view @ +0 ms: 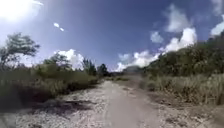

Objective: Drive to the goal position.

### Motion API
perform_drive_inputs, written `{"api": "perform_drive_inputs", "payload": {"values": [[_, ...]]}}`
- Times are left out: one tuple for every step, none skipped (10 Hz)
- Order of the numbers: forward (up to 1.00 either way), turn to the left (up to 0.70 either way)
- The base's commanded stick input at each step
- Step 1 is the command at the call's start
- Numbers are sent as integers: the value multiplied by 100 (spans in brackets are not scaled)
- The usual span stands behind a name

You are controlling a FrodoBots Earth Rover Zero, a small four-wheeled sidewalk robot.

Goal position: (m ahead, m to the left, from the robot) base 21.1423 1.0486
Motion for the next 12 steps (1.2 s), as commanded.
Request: {"api": "perform_drive_inputs", "payload": {"values": [[45,0],[45,0],[45,0],[45,0],[45,0],[45,0],[45,0],[45,0],[45,0],[45,0],[45,0],[45,0]]}}
